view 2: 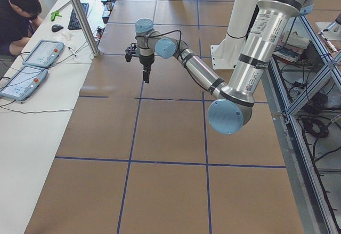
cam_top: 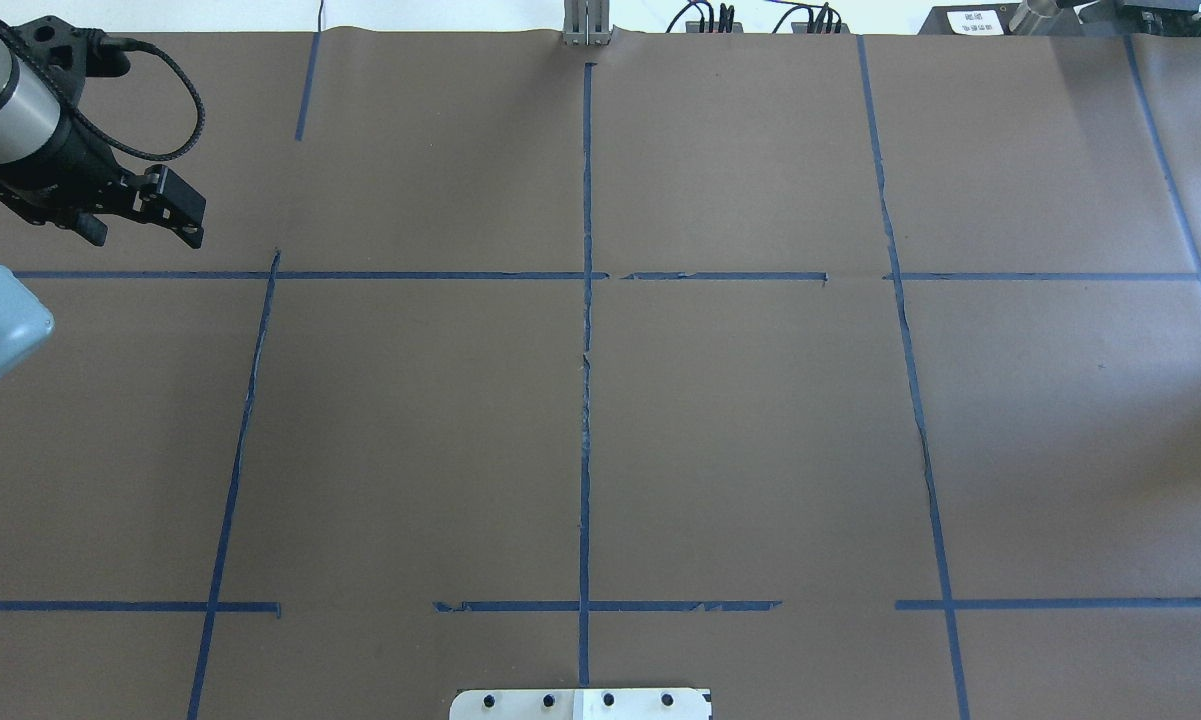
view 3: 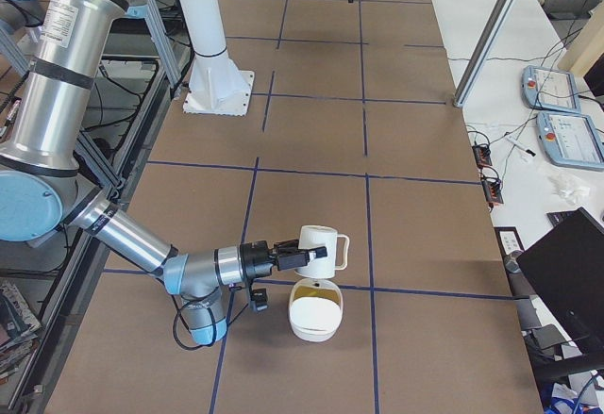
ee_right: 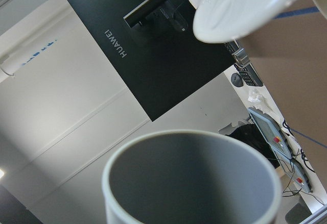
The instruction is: Left arm hands cup to right arm to dump lemon
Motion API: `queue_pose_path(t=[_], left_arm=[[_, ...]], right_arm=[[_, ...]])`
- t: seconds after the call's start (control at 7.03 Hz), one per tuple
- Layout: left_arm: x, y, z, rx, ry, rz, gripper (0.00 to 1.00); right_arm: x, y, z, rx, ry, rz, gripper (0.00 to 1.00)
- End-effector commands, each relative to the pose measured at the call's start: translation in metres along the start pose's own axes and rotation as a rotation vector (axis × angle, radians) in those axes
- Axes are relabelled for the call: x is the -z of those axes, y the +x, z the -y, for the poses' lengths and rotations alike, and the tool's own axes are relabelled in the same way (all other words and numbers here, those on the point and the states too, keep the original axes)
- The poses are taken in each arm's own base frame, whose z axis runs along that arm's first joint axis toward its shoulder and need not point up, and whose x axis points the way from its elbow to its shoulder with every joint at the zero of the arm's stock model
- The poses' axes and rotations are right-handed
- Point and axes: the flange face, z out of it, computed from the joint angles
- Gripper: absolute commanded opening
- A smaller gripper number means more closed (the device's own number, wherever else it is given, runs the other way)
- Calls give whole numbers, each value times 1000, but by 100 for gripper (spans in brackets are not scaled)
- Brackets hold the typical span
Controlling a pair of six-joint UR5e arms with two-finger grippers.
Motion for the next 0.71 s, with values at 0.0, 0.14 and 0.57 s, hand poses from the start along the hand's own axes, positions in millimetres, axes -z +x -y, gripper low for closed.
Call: queue_pose_path(t=[0.0,0.14,0.57], left_arm=[[1,0,0,0,1,-1,100],[1,0,0,-1,0,-2,100],[0,0,-1,0,-2,-2,100]], right_arm=[[0,0,0,11,2,-3,18],[-2,1,3,38,30,-14,18],[2,3,11,439,88,-60,17]])
